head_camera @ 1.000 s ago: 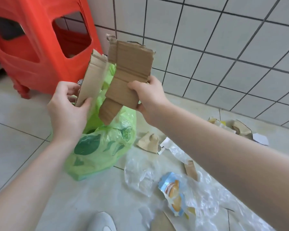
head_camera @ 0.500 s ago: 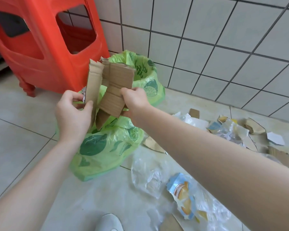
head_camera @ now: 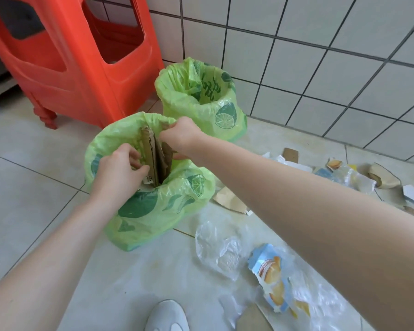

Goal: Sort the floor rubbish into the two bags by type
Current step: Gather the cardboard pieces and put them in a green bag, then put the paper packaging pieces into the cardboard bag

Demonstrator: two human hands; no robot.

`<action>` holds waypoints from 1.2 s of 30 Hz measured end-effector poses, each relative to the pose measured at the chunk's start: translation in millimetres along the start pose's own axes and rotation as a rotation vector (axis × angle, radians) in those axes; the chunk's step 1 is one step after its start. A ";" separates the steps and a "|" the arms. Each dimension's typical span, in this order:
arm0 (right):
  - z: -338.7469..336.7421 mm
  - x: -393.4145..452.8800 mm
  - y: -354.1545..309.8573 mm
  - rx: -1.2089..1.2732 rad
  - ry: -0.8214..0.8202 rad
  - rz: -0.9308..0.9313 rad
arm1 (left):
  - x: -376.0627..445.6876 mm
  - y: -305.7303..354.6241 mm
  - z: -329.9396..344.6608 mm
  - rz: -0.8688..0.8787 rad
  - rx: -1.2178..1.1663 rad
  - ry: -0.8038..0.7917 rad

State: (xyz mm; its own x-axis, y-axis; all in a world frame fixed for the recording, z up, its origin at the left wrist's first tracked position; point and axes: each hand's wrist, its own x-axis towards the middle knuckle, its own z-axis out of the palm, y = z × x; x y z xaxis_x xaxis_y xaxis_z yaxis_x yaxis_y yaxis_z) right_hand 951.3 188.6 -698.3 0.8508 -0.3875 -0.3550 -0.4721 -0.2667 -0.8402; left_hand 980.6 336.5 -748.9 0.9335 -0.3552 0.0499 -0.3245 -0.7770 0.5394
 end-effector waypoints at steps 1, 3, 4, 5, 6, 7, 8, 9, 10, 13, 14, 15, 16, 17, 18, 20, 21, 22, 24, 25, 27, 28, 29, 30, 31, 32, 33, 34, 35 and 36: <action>-3.8 -2.7 0.0 0.011 -0.002 -0.005 | -1.3 2.1 -2.4 0.011 -0.007 0.026; -13.1 -10.2 1.4 0.020 0.008 -0.015 | -6.7 9.9 -6.5 0.047 -0.032 0.084; -18.9 -15.3 3.8 0.020 0.010 -0.033 | -10.6 15.8 -7.7 0.072 -0.051 0.112; -25.6 -21.5 7.5 0.025 0.010 -0.054 | -15.1 22.7 -7.8 0.098 -0.071 0.132; -33.0 -28.9 12.2 0.037 0.011 -0.067 | -20.8 31.0 -7.1 0.124 -0.092 0.146; -41.1 -36.6 18.4 0.044 0.017 -0.073 | -26.9 39.2 -5.3 0.149 -0.116 0.153; -49.1 -45.4 25.8 0.044 0.026 -0.075 | -33.3 47.1 -2.4 0.171 -0.141 0.154; -57.2 -54.9 34.4 0.038 0.038 -0.069 | -40.2 54.9 1.7 0.189 -0.164 0.145; -65.7 -64.3 44.8 0.032 0.044 -0.058 | -46.8 62.3 7.1 0.205 -0.185 0.132; -91.7 -96.5 82.4 -0.022 0.014 -0.005 | -68.4 85.0 29.4 0.269 -0.235 0.078; -100.0 -107.3 97.2 -0.059 -0.007 0.019 | -76.6 92.7 38.1 0.296 -0.245 0.057; -108.0 -117.9 112.6 -0.104 -0.031 0.044 | -85.0 99.6 47.8 0.320 -0.243 0.029; -115.2 -128.5 128.3 -0.148 -0.054 0.072 | -94.5 105.6 58.7 0.343 -0.231 -0.011; -121.5 -138.0 144.4 -0.187 -0.076 0.102 | -104.5 109.8 70.2 0.361 -0.213 -0.069; -127.0 -145.4 160.5 -0.212 -0.093 0.131 | -114.7 111.7 82.1 0.376 -0.194 -0.139; -134.3 -155.0 191.8 -0.211 -0.110 0.182 | -133.8 110.7 103.8 0.395 -0.141 -0.299; -135.7 -158.1 206.2 -0.194 -0.112 0.202 | -142.3 109.5 113.0 0.413 -0.086 -0.384; -135.5 -160.6 220.0 -0.182 -0.112 0.212 | -149.7 108.1 121.0 0.448 -0.010 -0.463; -131.0 -163.5 245.2 -0.178 -0.120 0.204 | -161.5 104.0 133.8 0.576 0.175 -0.597; -126.6 -165.1 255.3 -0.177 -0.124 0.201 | -165.6 101.3 137.7 0.662 0.284 -0.658; -115.3 -169.3 270.0 -0.172 -0.135 0.197 | -172.5 96.1 140.7 0.850 0.436 -0.756; -109.2 -171.5 275.0 -0.179 -0.141 0.190 | -175.3 91.8 142.2 0.979 0.450 -0.774; -103.2 -174.2 278.5 -0.204 -0.148 0.175 | -178.4 87.0 144.1 1.088 0.487 -0.806; -97.6 -177.4 281.7 -0.240 -0.157 0.150 | -181.3 82.8 146.0 1.159 0.525 -0.831; -93.0 -181.0 283.8 -0.283 -0.176 0.119 | -184.5 79.4 149.8 1.220 0.559 -0.830; -88.9 -184.4 286.1 -0.337 -0.206 0.082 | -189.5 77.9 155.6 1.240 0.554 -0.848; -85.5 -187.7 289.3 -0.403 -0.241 0.037 | -195.6 76.9 162.9 1.264 0.535 -0.878; -82.1 -190.7 294.5 -0.480 -0.277 0.000 | -203.5 78.6 168.7 1.296 0.524 -0.899; -79.7 -193.7 300.3 -0.560 -0.304 -0.022 | -211.8 78.1 174.8 1.321 0.526 -0.905; -78.6 -196.2 306.5 -0.637 -0.318 -0.018 | -218.8 78.2 179.6 1.328 0.523 -0.897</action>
State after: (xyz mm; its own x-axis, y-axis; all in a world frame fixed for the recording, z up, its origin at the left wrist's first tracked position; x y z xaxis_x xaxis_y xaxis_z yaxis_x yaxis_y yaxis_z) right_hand 621.5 113.5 -853.9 0.8400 -0.1275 -0.5274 -0.4176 -0.7725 -0.4784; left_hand 723.6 260.1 -868.6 -0.3237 -0.8786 -0.3512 -0.9431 0.2699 0.1941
